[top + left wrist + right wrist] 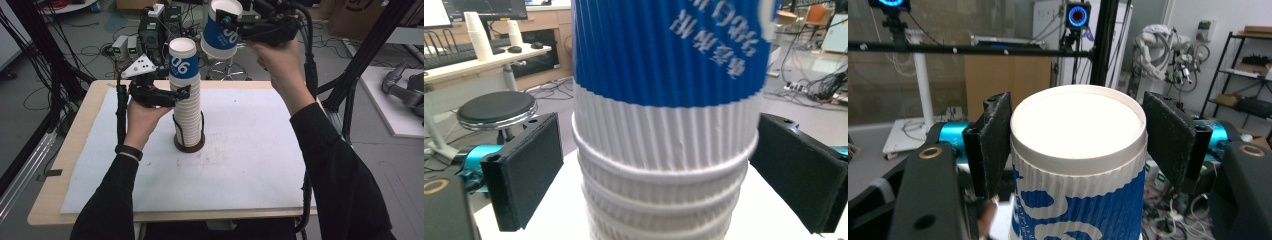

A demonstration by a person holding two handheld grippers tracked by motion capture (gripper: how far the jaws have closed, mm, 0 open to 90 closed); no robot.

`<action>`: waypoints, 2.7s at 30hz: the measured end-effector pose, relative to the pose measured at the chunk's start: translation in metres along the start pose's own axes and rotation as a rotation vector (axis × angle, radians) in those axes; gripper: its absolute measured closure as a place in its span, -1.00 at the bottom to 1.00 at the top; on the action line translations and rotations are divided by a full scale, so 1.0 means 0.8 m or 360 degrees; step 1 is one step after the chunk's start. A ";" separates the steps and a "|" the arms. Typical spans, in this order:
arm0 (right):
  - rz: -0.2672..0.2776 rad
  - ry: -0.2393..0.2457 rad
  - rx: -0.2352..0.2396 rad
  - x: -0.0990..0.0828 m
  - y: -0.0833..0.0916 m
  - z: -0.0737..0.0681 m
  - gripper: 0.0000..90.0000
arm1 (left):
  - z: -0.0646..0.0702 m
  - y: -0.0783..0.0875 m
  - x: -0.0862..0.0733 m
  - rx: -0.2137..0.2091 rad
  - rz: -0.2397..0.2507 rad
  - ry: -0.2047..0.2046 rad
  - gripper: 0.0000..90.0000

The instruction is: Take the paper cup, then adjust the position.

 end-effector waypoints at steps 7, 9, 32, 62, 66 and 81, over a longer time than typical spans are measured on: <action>-0.0076 0.0030 -0.0032 -0.019 0.033 0.010 -0.30 | 0.006 0.026 -0.003 0.0024 0.0020 -0.0031 -0.84; -0.0107 0.0037 -0.0030 -0.028 0.044 0.012 -0.30 | 0.011 0.033 -0.004 0.0009 0.0021 -0.0044 -0.84; -0.0152 -0.0106 -0.0012 -0.151 0.118 0.015 -0.30 | 0.090 0.052 -0.063 -0.0233 0.0036 -0.0070 -0.84; -0.0185 -0.0286 -0.0004 -0.282 0.121 -0.010 -0.30 | 0.121 0.025 -0.124 -0.0361 -0.0048 -0.0037 -0.84; -0.0187 -0.0282 0.0012 -0.283 0.120 -0.013 -0.30 | 0.126 0.019 -0.123 -0.0400 -0.0048 -0.0042 -0.84; -0.0243 -0.0272 0.0196 -0.287 0.105 -0.029 -0.30 | 0.150 -0.017 -0.119 -0.0662 -0.0099 -0.0006 -0.84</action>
Point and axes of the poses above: each handheld gripper's, and its own axes: y roughly backward along the jaws, x roughly out of its top, z roughly to its right, the point moved 1 cm from there along -y, roughly forward along the jaws, and after that the axes turned 5 degrees about -y, right-handed, at the moved point
